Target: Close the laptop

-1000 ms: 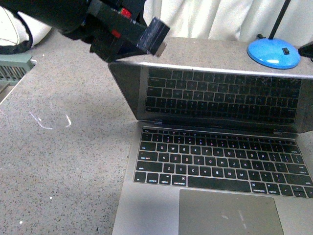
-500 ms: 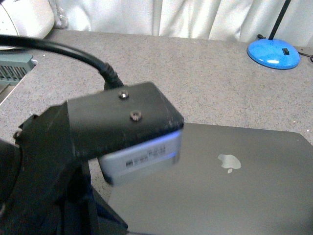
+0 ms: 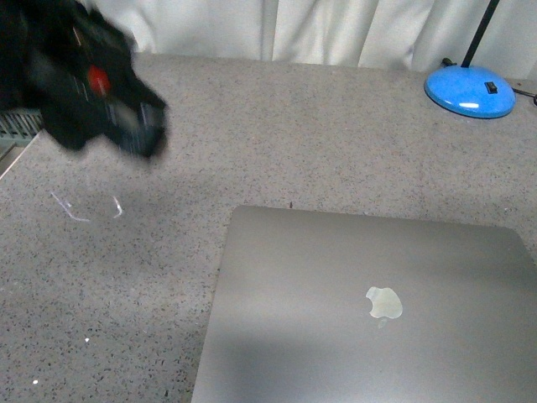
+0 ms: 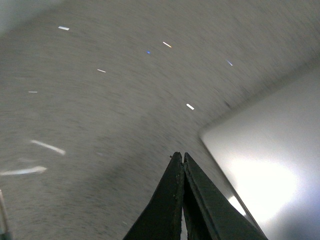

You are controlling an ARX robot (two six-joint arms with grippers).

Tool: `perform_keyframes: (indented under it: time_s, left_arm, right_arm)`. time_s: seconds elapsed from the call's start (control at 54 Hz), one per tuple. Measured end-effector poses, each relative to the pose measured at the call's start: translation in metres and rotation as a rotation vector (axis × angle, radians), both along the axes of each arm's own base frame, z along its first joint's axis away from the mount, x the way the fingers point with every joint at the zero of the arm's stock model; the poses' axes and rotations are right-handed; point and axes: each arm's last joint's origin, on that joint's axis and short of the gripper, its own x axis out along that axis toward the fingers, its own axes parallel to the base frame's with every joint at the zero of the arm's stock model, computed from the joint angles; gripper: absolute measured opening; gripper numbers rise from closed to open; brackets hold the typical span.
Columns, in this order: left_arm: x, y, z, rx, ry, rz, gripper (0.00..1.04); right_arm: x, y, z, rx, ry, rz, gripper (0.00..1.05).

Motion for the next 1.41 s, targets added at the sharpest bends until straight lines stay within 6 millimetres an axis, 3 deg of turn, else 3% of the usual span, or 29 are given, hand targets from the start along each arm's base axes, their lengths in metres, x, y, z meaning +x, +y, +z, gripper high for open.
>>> perform_keyframes:
  time_s: [0.111, 0.352, 0.63, 0.778, 0.833, 0.907, 0.981, 1.111, 1.407]
  left_arm:
    - [0.007, 0.035, 0.016, -0.102, -0.098, 0.244, 0.04]
    - [-0.049, 0.086, -0.001, -0.228, -0.156, 0.558, 0.04]
    - [-0.114, 0.079, -0.020, -0.318, -0.137, 0.591, 0.04]
    - [-0.137, 0.074, -0.022, -0.378, -0.179, 0.599, 0.04]
    - [-0.144, 0.074, -0.022, -0.411, -0.238, 0.598, 0.04]
    - [-0.153, 0.078, -0.026, -0.436, -0.451, 0.548, 0.04]
    - [-0.165, 0.084, -0.031, -0.412, -0.505, 0.519, 0.04]
    - [-0.174, 0.097, -0.041, -0.397, -0.574, 0.520, 0.04]
    - [-0.175, 0.098, -0.040, -0.383, -0.590, 0.508, 0.04]
  right_arm:
    - [-0.015, 0.000, 0.024, -0.088, -0.229, -0.062, 0.01]
    - [-0.070, 0.010, 0.016, -0.220, -0.444, -0.222, 0.01]
    - [-0.111, 0.020, 0.004, -0.305, -0.549, -0.297, 0.01]
    - [-0.129, 0.021, -0.008, -0.338, -0.563, -0.316, 0.01]
    - [-0.132, 0.020, -0.013, -0.227, -0.642, -0.260, 0.01]
    - [-0.136, 0.018, -0.022, -0.075, -0.766, -0.127, 0.01]
    - [-0.138, 0.018, -0.027, -0.032, -0.798, -0.078, 0.01]
    - [-0.138, 0.011, -0.029, -0.001, -0.806, -0.023, 0.01]
    - [-0.138, 0.005, -0.029, -0.017, -0.804, -0.075, 0.01]
